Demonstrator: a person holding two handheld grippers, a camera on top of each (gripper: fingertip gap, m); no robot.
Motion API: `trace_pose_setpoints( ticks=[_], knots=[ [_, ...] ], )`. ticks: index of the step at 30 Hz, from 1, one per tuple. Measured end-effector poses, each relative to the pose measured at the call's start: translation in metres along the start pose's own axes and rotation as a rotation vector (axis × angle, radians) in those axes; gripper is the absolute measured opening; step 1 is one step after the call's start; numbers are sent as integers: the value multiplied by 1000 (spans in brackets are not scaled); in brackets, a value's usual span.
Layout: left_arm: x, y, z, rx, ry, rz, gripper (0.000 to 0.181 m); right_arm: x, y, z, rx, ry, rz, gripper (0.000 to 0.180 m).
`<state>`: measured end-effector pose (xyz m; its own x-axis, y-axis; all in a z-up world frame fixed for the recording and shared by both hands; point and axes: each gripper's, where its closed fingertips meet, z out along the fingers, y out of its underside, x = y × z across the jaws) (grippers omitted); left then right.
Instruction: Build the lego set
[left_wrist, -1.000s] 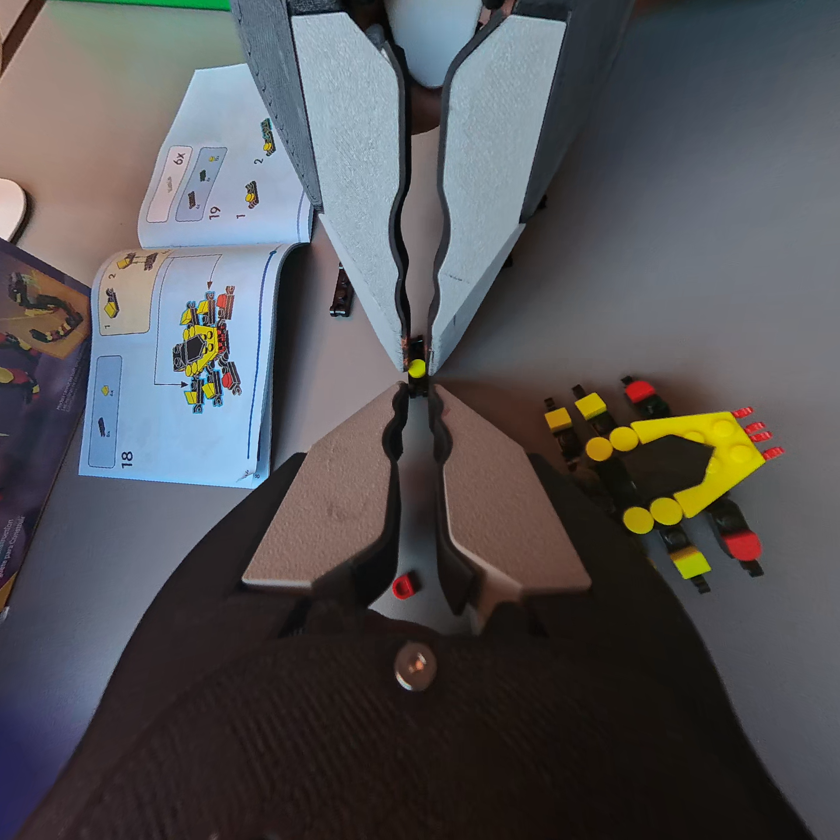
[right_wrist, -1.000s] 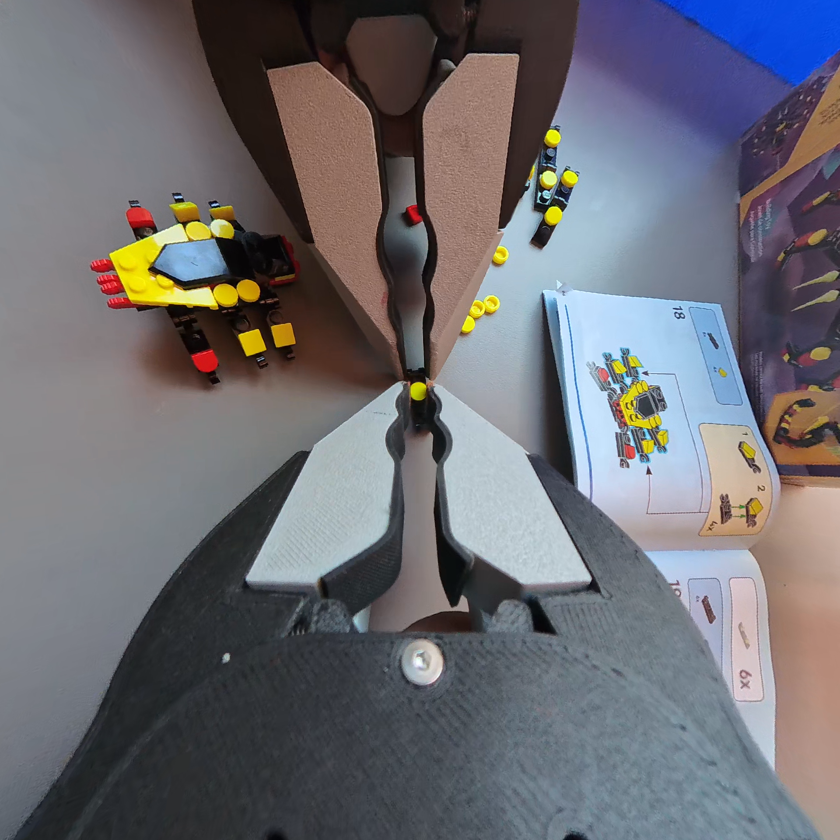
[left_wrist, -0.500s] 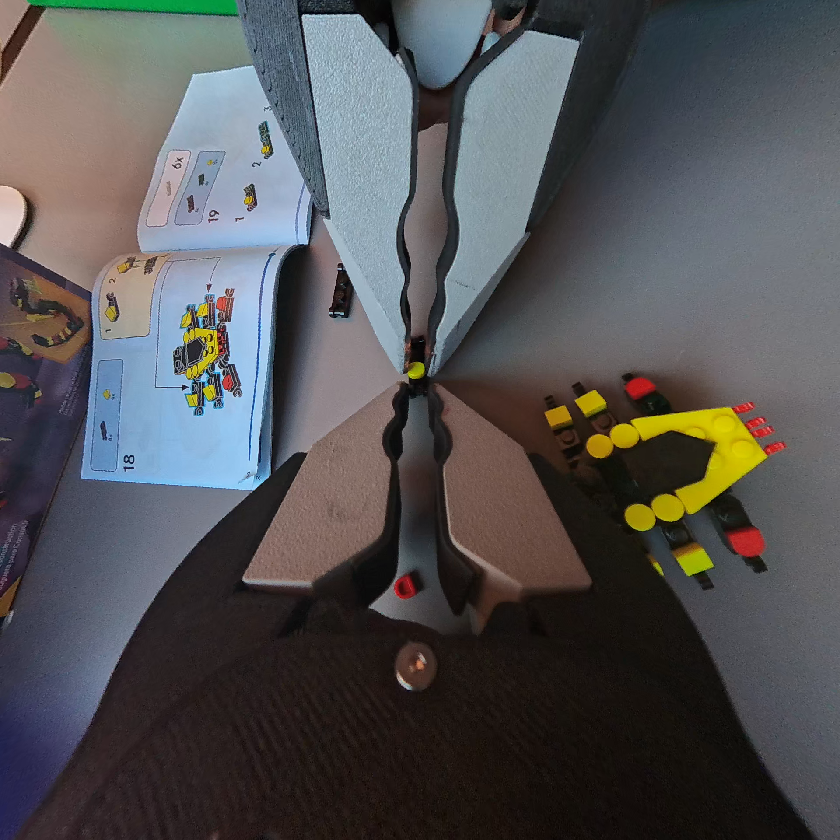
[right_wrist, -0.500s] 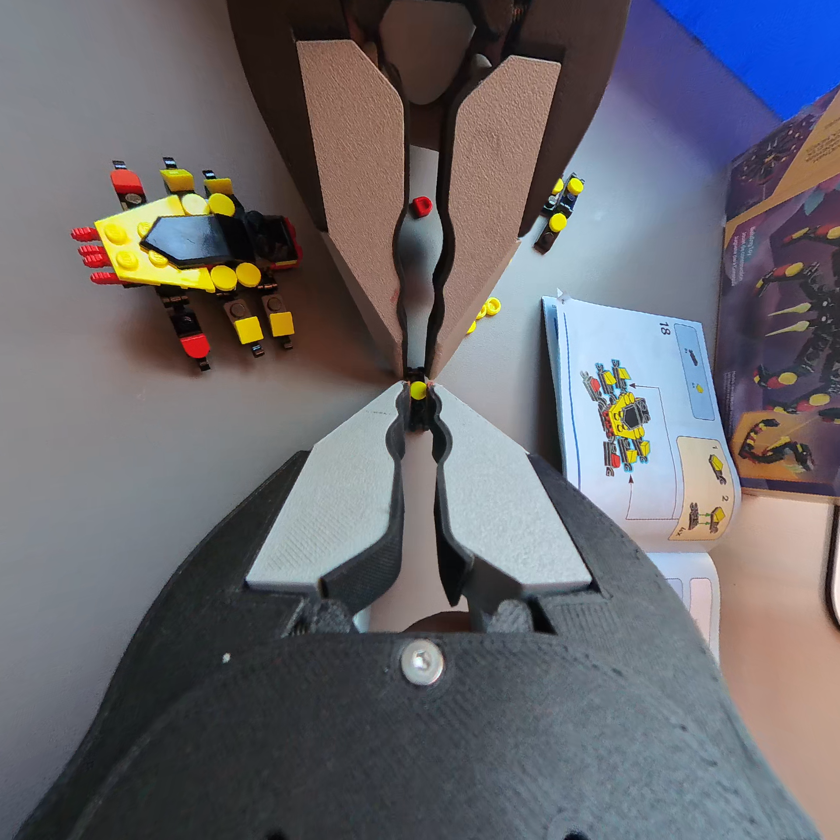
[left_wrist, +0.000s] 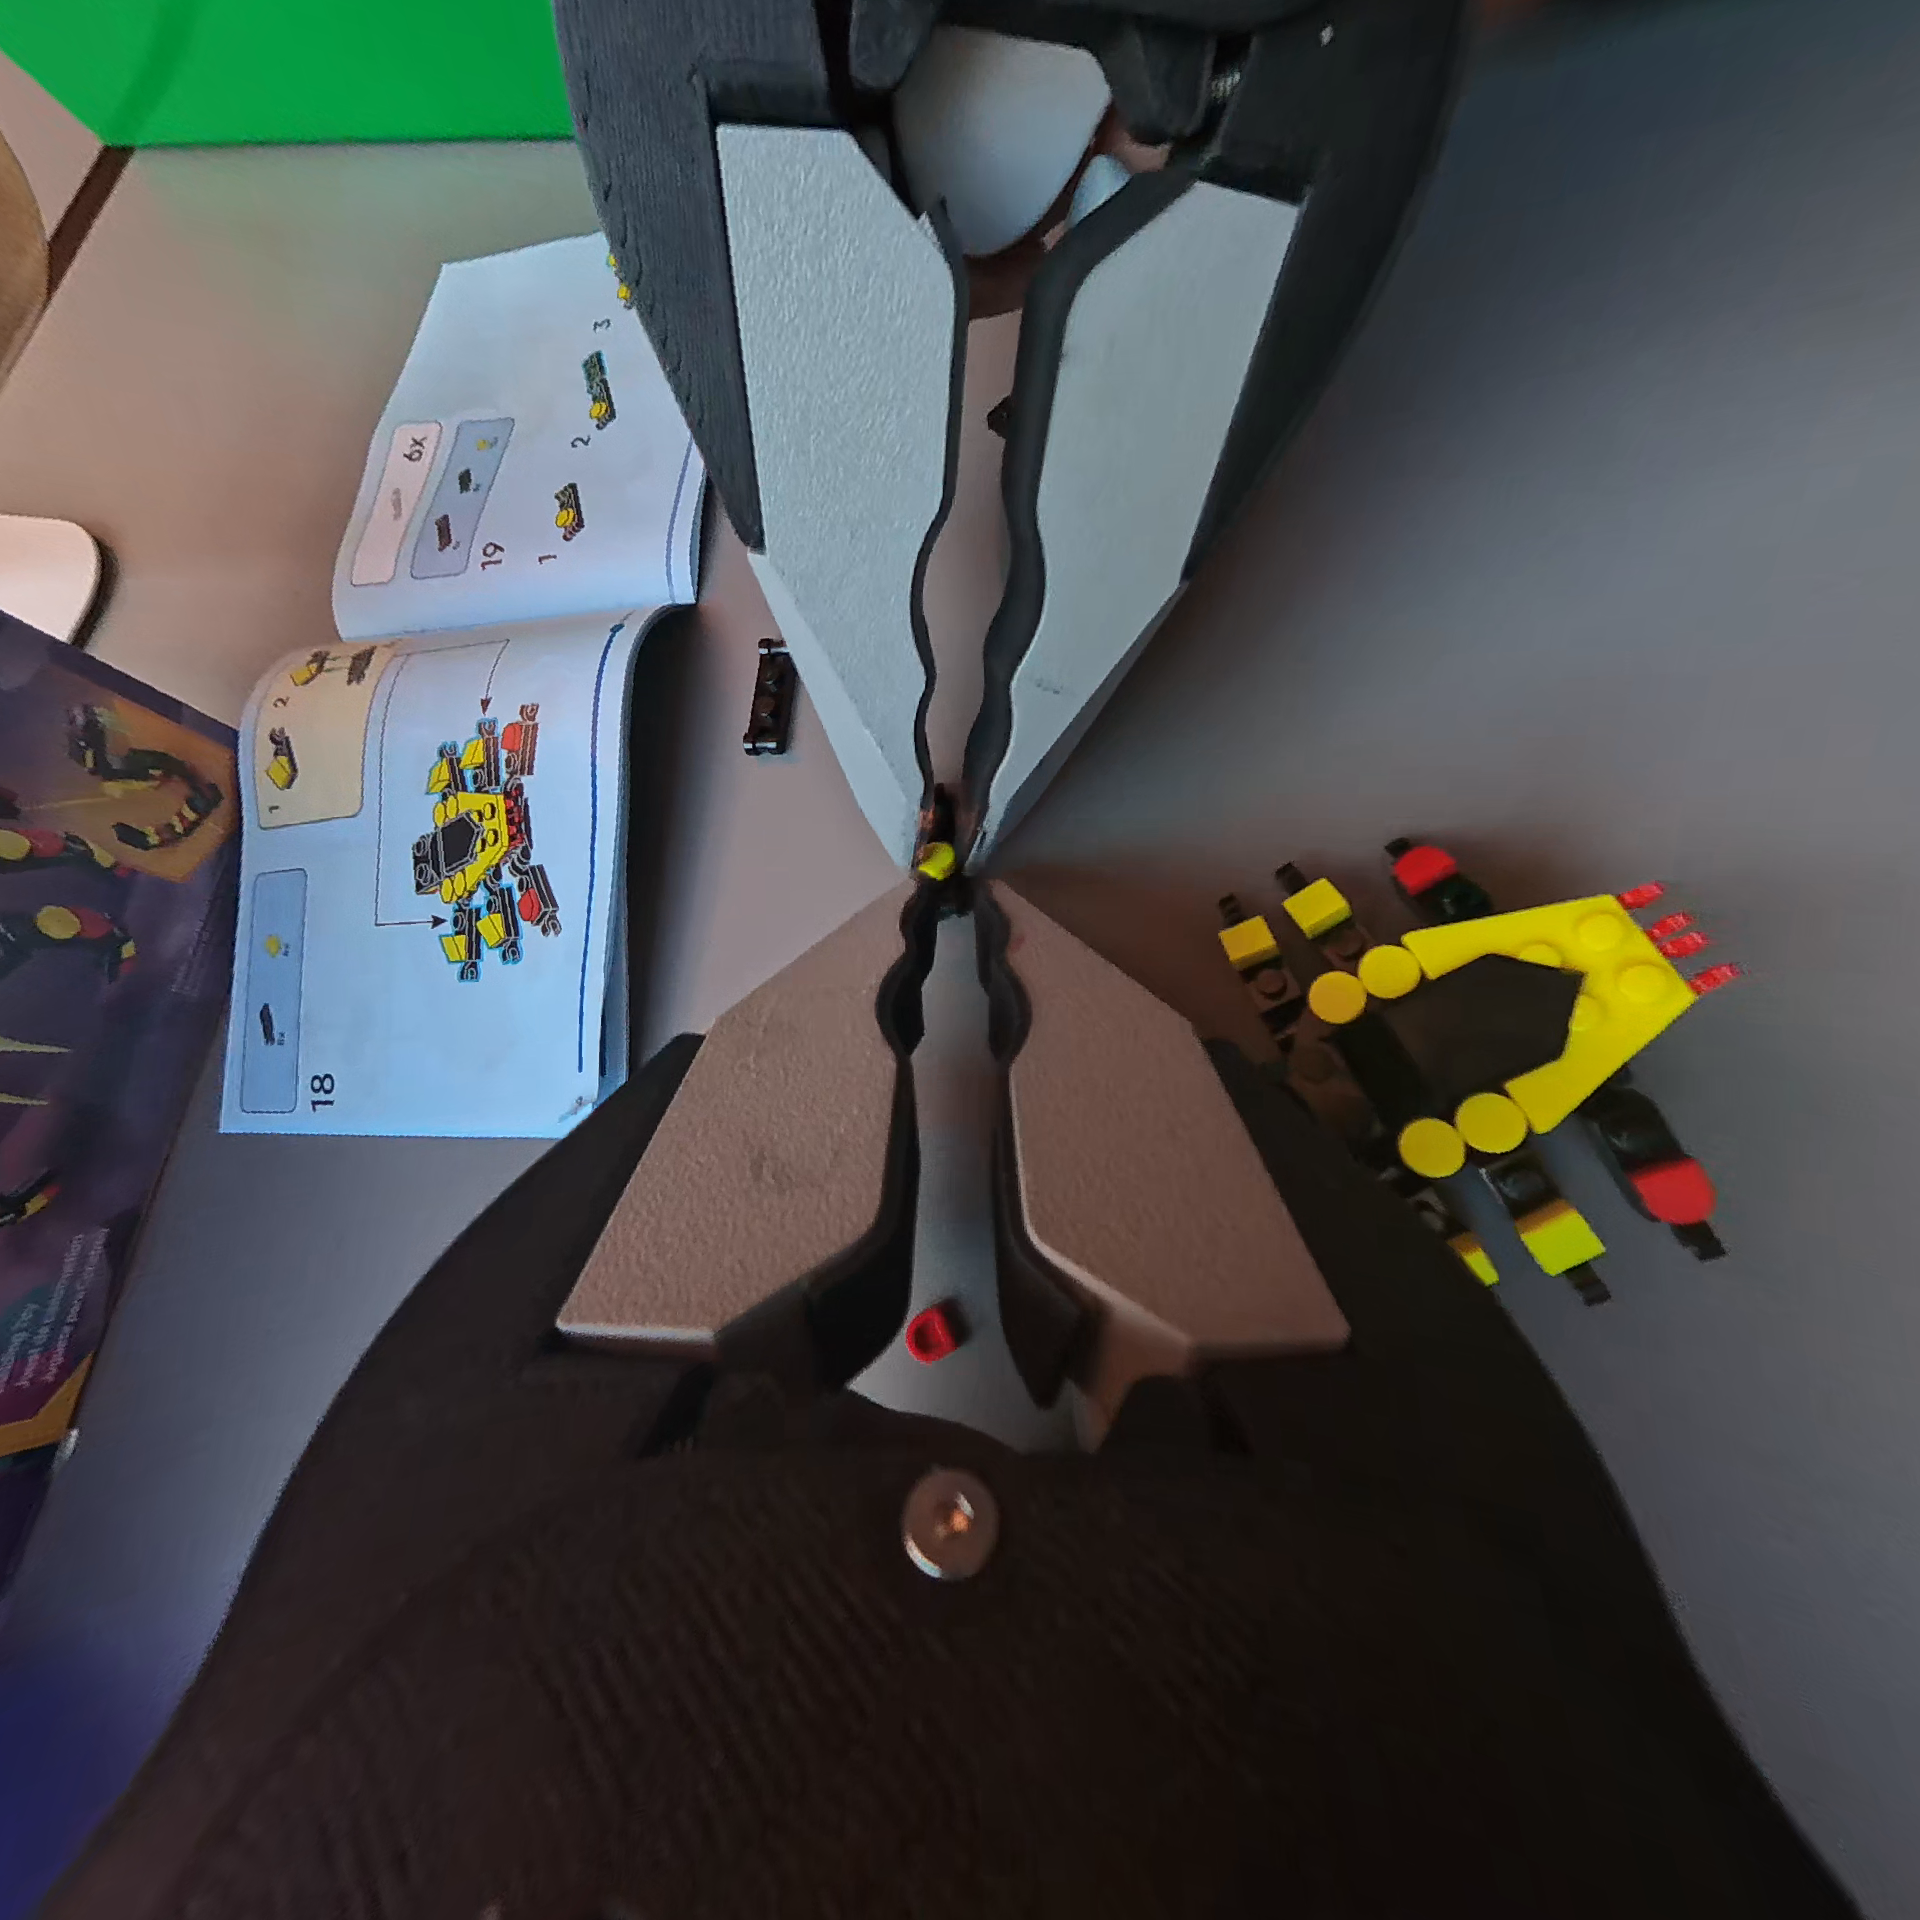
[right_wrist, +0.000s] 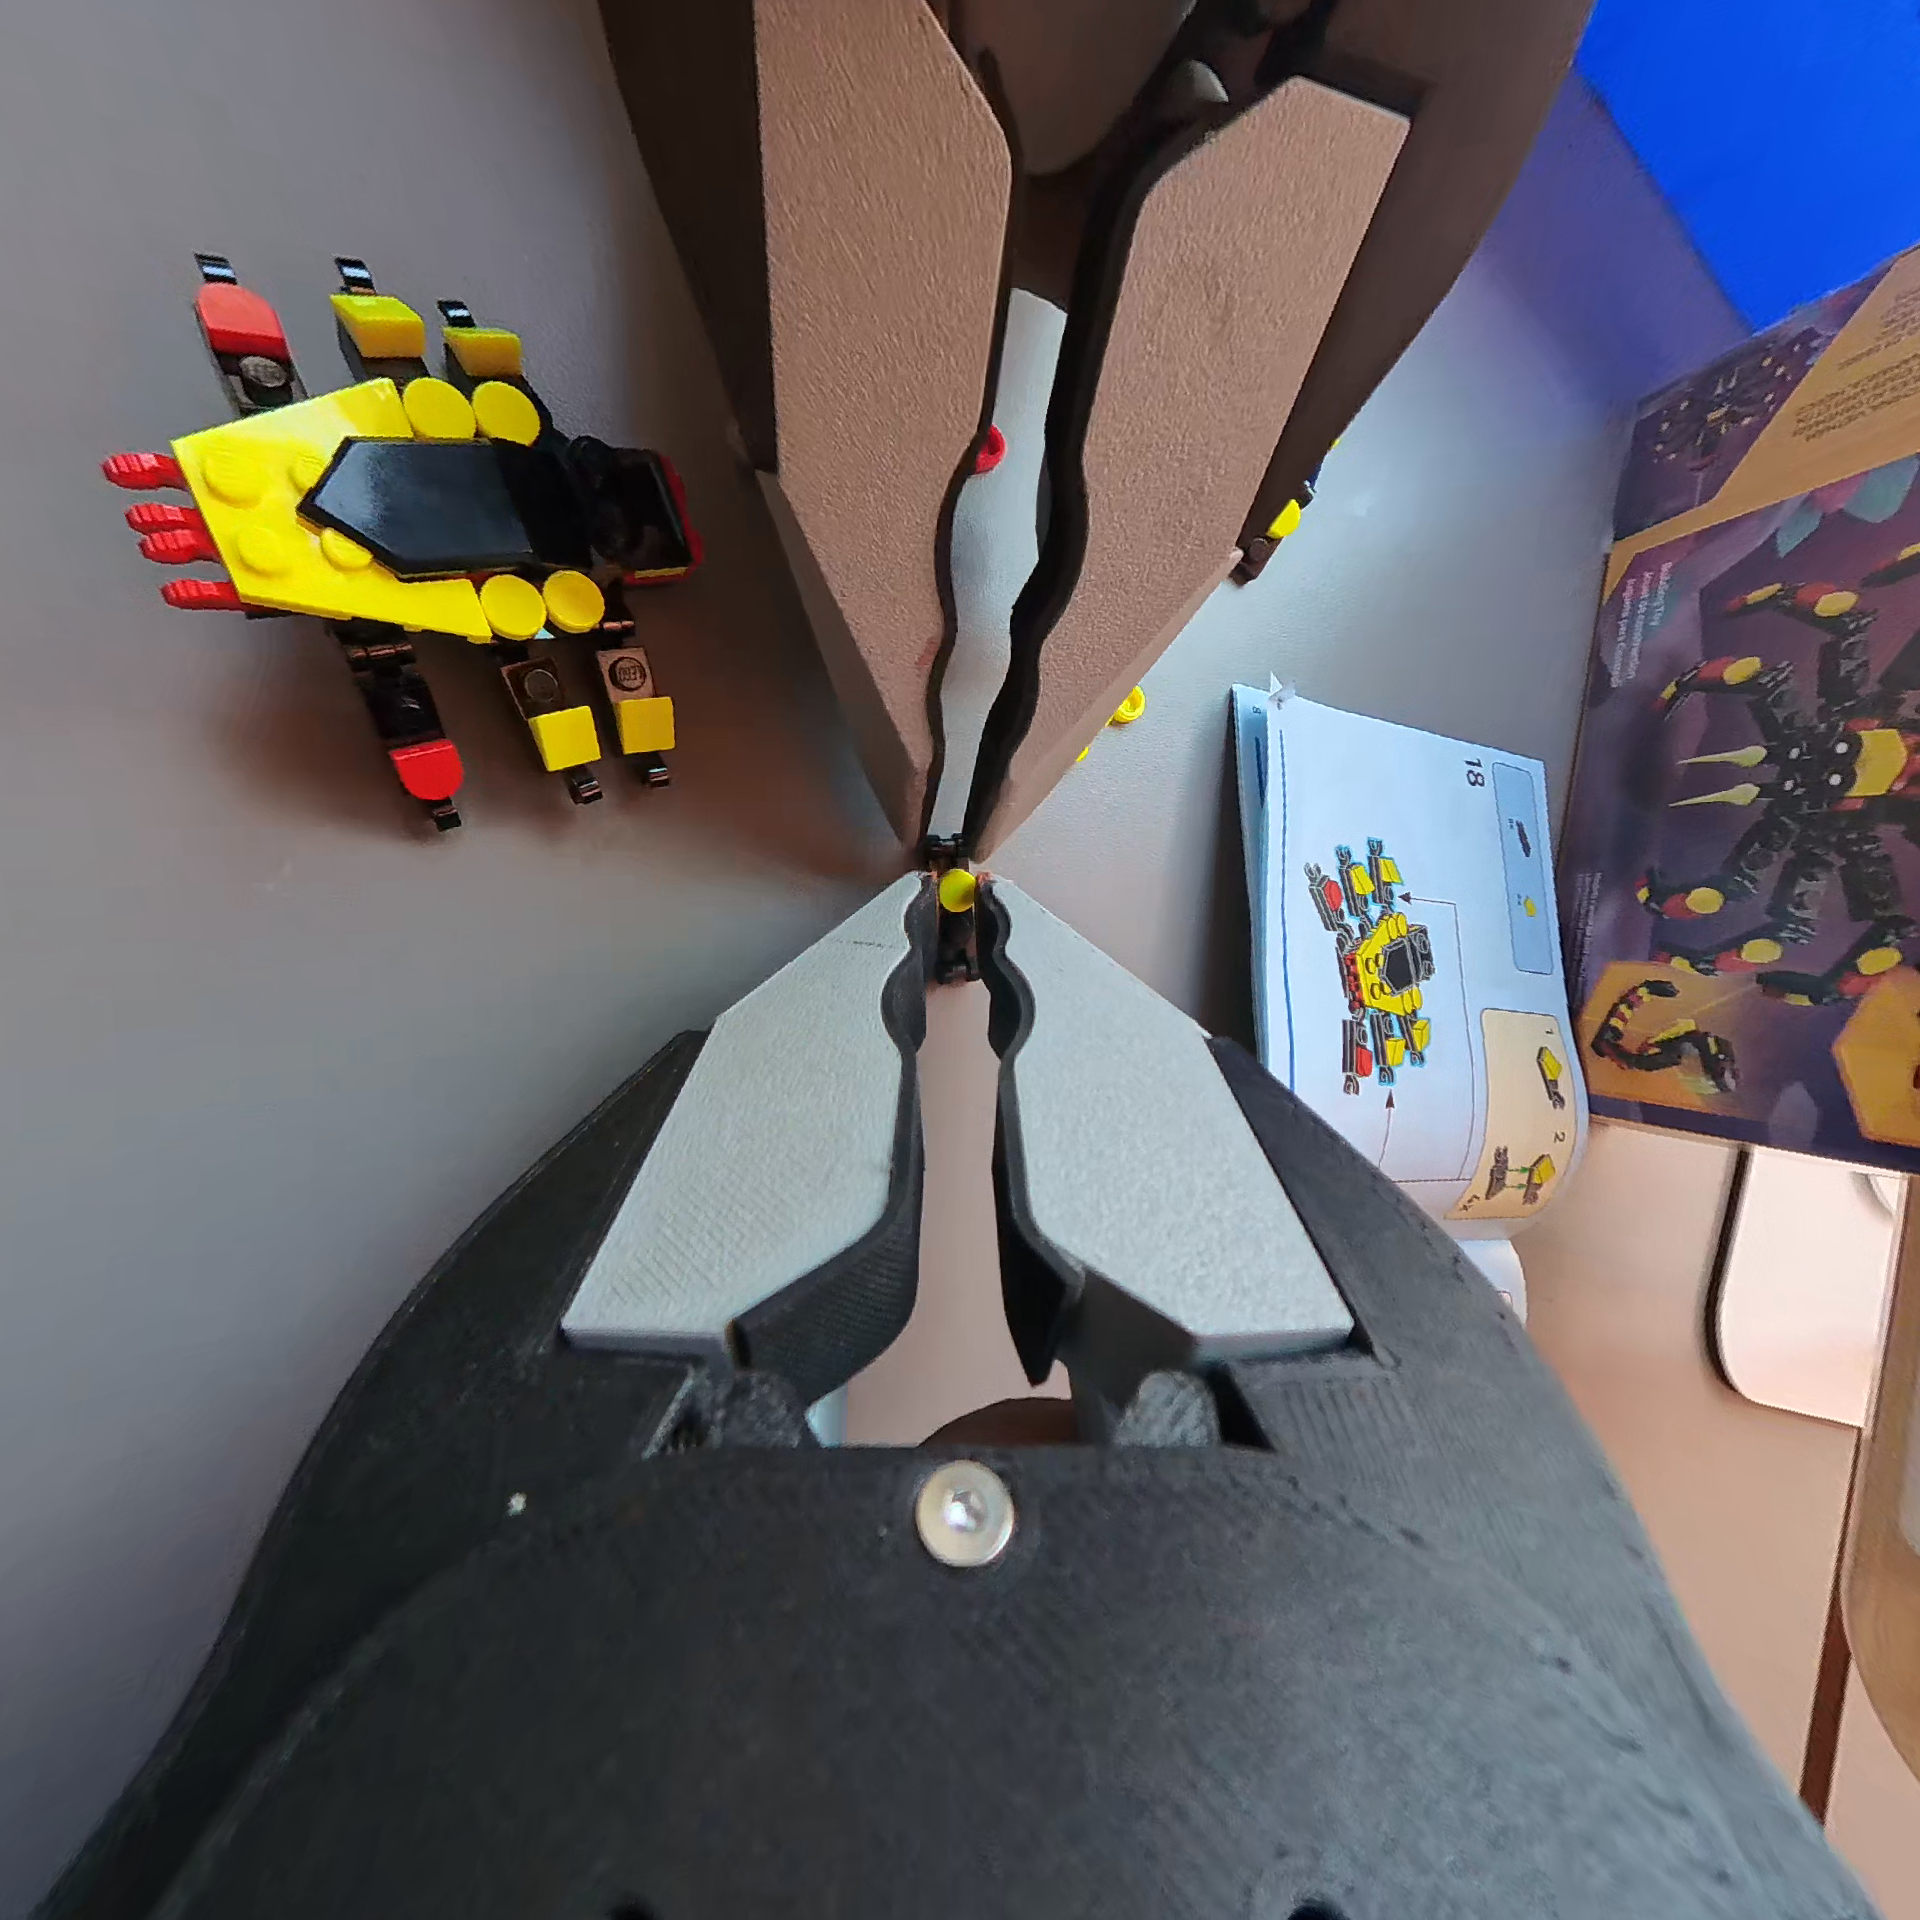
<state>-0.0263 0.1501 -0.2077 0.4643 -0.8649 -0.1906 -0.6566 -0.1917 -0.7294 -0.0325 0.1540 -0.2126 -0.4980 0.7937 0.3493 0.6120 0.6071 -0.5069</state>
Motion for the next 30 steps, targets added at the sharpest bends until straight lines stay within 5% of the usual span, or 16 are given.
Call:
trace_pose_setpoints(
  ticks=[30],
  knots=[
    [-2, 3, 5, -28, -77, 104, 2, 0, 0, 1, 24, 14, -12, 6]
  ],
)
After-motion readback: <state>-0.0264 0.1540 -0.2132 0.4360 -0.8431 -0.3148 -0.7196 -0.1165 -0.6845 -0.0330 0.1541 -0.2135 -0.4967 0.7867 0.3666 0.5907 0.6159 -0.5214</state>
